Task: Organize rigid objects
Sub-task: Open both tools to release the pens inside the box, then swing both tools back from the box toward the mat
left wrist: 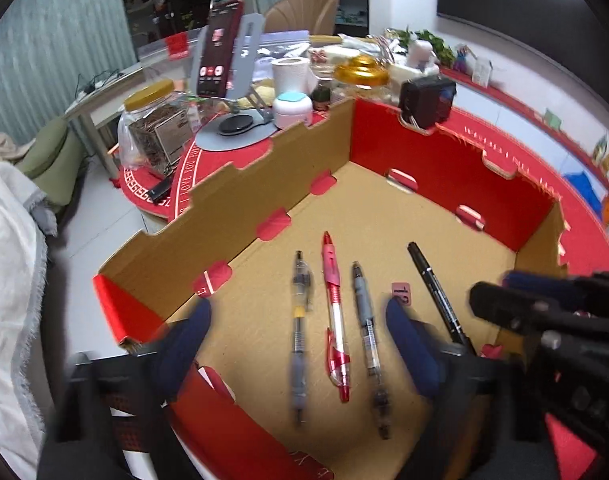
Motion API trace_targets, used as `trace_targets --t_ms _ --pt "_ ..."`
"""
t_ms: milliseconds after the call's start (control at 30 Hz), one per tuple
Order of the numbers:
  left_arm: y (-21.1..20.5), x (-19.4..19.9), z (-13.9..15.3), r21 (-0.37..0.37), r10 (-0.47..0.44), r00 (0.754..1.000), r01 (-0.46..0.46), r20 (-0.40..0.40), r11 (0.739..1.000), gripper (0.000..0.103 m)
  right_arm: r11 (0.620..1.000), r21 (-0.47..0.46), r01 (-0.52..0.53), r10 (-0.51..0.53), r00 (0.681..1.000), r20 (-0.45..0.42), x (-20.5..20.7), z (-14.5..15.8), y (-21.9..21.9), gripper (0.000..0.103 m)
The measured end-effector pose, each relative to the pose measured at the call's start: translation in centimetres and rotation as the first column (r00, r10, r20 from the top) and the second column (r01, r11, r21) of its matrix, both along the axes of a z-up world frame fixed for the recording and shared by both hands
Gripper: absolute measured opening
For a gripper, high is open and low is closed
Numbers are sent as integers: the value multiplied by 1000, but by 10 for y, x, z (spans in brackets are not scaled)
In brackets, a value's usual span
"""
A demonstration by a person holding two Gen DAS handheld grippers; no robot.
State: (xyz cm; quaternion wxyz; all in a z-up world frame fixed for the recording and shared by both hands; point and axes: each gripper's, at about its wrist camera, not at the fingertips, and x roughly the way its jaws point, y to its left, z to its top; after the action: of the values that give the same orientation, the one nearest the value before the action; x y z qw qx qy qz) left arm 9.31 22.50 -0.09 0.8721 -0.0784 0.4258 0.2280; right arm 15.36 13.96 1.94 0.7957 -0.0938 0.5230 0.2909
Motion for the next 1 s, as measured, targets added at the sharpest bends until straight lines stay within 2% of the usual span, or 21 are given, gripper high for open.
trace_targets --t_ms 33,67,100,233,333,433,600,733,833,900,1000 --pt "2 -3 2 -6 6 1000 -5 9 1000 99 999 -16 32 -32 999 31 1 4 -5 83" --pt "3 -6 5 -15 8 1000 -8 22 1000 103 999 -14 44 -43 998 51 1 8 -9 101" --pt "3 -9 8 -17 9 999 -8 39 1000 103 999 14 44 -45 995 87 -2 16 -14 103" --pt "-4 -19 22 -24 -9 997 11 81 1000 103 999 23 42 -44 990 136 -11 39 -34 103" --pt "-18 -33 35 -33 -43 990 48 134 998 103 995 52 88 -96 982 162 -22 48 -73 103" --pt "-47 -44 42 -36 -125 978 133 165 991 103 978 69 197 -204 972 121 -29 41 -126 103" --pt "-118 -57 43 -24 -311 932 321 189 947 103 931 86 354 -356 934 11 -46 16 -205 103" --pt "-181 -56 25 0 -469 873 473 132 881 103 904 68 422 -421 907 -25 -61 -2 -245 103" --pt "-215 -50 7 7 -537 841 538 73 843 103 889 25 458 -458 889 -13 -65 -13 -268 103" --pt "-229 -45 -6 -9 -543 839 544 25 839 103 883 -7 470 -470 882 -19 -65 -20 -280 103" --pt "-242 -31 -28 -62 -515 856 512 -50 857 103 876 -70 477 -479 878 -19 -62 -34 -294 103"
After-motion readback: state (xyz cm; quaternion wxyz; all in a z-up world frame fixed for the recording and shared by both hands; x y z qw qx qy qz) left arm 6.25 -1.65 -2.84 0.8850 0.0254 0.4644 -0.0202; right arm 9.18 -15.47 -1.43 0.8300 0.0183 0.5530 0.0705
